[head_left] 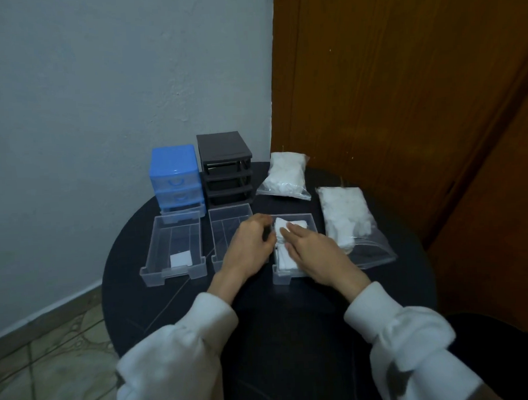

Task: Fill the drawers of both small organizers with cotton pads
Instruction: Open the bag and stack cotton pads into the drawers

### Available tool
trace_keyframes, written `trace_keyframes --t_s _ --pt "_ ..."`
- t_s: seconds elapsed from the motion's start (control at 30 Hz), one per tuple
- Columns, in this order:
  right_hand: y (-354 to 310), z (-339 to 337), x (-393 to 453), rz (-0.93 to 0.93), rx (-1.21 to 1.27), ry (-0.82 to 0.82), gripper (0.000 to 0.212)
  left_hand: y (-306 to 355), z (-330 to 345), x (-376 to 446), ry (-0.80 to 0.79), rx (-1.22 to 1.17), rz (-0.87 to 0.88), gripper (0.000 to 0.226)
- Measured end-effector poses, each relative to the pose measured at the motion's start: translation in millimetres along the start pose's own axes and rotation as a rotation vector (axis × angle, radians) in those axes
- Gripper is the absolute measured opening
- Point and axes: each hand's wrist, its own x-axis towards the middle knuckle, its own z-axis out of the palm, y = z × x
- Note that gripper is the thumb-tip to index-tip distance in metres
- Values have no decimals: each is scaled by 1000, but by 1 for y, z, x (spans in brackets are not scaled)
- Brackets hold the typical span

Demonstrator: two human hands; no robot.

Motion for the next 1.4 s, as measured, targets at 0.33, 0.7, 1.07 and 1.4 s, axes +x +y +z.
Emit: trace_keyframes --t_s 0.33,0.7,1.07,1.4 --pt "14 -25 -39 35 368 251 24 15 1 1 22 60 48 37" --pt "68 -23 -95 199 336 306 21 80 42 4 -215 -6 255 46" --pt "65 9 -76 364 571 486 25 86 58 6 -247 43 239 36" --pt "72 12 -71 362 581 512 25 82 60 8 -259 -13 169 44"
